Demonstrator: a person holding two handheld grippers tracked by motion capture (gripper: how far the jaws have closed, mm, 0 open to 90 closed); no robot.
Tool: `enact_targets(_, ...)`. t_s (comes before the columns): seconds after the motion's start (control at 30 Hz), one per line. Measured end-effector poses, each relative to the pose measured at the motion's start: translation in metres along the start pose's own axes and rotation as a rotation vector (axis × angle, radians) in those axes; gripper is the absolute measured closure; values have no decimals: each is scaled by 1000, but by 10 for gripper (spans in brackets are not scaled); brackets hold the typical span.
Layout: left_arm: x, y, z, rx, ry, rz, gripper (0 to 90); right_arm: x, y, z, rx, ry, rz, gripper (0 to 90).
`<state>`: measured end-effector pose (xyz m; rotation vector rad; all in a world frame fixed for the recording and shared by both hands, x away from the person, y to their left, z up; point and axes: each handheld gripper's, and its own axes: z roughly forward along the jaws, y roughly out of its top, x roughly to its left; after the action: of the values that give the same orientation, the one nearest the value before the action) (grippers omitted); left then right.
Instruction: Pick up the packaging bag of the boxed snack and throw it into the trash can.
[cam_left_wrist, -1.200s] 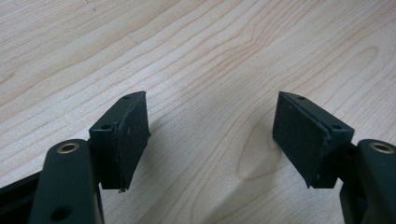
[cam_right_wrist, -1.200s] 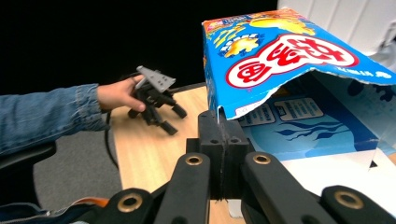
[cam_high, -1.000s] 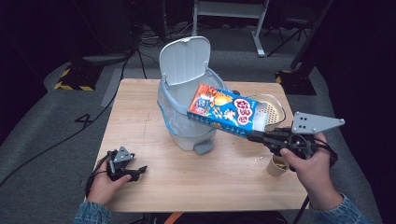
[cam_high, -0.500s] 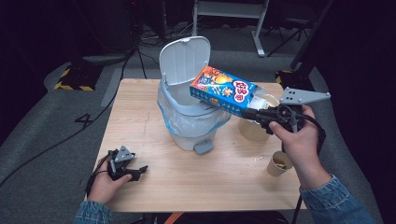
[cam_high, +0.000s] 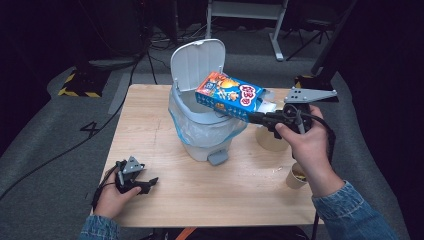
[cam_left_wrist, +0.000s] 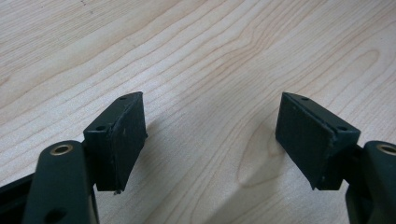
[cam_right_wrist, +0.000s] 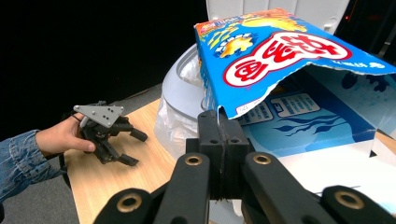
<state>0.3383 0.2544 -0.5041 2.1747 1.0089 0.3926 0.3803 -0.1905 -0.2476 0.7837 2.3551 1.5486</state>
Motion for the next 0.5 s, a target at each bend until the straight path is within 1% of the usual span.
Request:
enact_targets(0.1,0,0,0,0,0,0,249,2,3,5,19,-13,2,900)
enact_targets(0.27,0,0,0,0,0,0,248,5,11,11,25,-35,-11,883)
enact_targets(0.33,0,0,0,0,0,-1,248,6,13,13,22,-45,-18,861)
enact_targets(0.47,0,0,0,0,0,0,248,10,18,16,10,-81,-43,794)
enact_targets(0.5,0,0,0,0,0,0,248,10,18,16,10,-81,-43,794)
